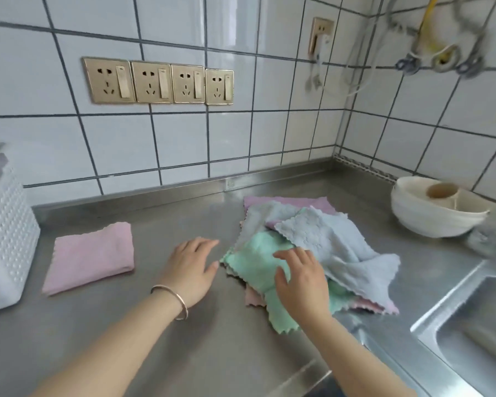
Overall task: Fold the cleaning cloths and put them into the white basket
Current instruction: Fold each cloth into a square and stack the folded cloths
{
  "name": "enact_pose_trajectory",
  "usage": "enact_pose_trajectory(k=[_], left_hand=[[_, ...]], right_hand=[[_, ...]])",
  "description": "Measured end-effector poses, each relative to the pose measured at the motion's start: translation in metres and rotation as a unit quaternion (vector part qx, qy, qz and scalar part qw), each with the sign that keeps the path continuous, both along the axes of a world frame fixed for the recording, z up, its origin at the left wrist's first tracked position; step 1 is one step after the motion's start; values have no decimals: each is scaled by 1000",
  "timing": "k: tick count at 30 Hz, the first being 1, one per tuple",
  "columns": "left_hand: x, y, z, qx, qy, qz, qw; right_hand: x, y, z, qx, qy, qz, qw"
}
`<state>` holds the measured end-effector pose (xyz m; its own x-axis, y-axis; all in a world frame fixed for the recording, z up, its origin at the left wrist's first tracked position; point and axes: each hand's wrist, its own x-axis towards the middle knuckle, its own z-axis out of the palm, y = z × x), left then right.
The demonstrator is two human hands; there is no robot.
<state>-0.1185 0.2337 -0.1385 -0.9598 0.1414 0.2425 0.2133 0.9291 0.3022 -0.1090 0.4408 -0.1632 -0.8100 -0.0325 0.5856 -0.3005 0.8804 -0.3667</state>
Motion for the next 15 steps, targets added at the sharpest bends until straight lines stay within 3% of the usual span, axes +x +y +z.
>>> enact_pose_trajectory(k=[2,4,7,9,12,15], left_hand=[[-5,42,3,7,12,-49,999],[-10,81,3,20,32,-95,995],[-15,129,-4,-3,15,-132,991],[-18,152,-8,-24,12,-153,988],[-20,180,-7,-58,22,-176,982],[-24,196,1,-51,56,-193,978]], right_hand=[[5,43,2,-35,-63,-66,995],[7,70,-2,3,-102,-123,987],[5,93,-8,105,-95,-132,981],[-2,107,-7,111,-88,-148,979],[-4,119,3,66,-43,-114,990],[2,128,14,79,7,-51,996]])
